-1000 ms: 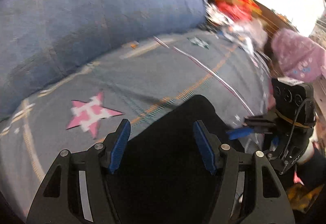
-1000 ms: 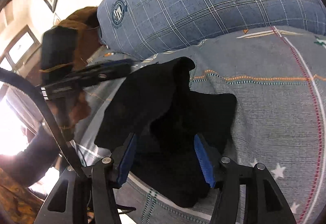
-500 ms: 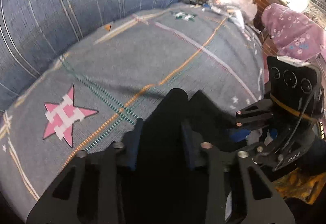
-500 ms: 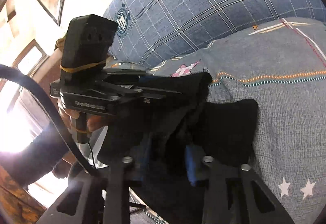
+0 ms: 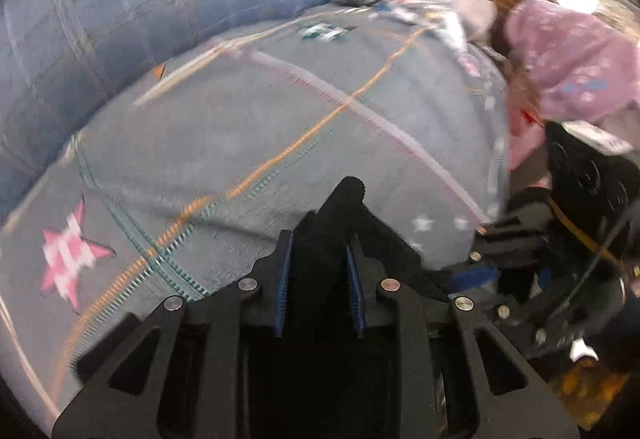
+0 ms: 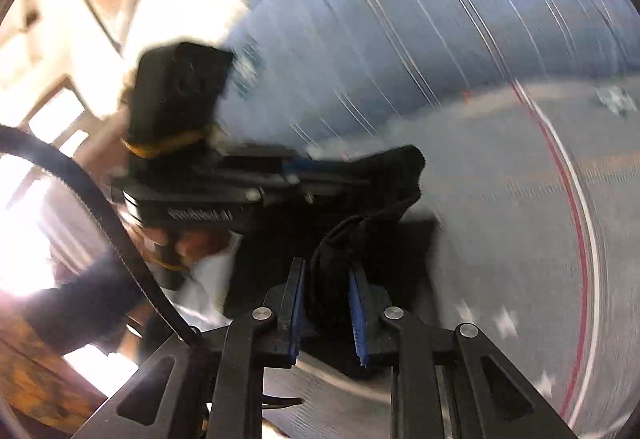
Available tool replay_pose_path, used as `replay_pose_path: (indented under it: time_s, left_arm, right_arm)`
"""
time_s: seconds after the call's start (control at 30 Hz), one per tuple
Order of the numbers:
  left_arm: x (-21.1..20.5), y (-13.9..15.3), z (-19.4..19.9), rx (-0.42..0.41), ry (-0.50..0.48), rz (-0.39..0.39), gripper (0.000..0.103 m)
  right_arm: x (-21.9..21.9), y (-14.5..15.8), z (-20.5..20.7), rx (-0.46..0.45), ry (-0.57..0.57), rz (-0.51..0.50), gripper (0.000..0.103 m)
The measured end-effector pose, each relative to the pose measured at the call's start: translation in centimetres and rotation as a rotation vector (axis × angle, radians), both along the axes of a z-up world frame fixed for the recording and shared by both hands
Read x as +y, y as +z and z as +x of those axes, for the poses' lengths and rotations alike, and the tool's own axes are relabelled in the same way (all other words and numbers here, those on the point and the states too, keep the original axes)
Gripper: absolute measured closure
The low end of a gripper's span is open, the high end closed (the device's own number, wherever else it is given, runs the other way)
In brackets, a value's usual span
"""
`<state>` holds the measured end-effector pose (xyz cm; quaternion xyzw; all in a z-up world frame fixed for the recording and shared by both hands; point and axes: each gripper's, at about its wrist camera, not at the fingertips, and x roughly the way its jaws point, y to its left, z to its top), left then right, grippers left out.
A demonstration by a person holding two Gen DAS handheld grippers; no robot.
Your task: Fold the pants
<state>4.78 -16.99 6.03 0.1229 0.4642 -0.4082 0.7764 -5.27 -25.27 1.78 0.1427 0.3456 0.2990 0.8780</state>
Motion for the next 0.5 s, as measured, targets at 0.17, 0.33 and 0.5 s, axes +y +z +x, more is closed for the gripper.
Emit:
replay_pose_path:
  time_s: [0.17, 0.33, 0.5]
  left_arm:
    - [2.0, 1.6, 0.9, 0.067, 0.041, -0.124, 0.062]
    - [6.7, 6.3, -0.1, -0.067, 0.14, -0.184, 0.059]
    - [13.1, 7.7, -1.4, -0.129, 0.341, -0.188, 0.052]
  right_arm:
    - [-0.9, -2.1, 0.8, 0.063, -0.065, -0.014, 0.062]
    - [-0.7, 1.6, 0.1, 0.003, -0.092, -0.177, 0.056]
    - [-0.8, 3.8, -0.5, -0.088, -0.062, -0.116, 0.056]
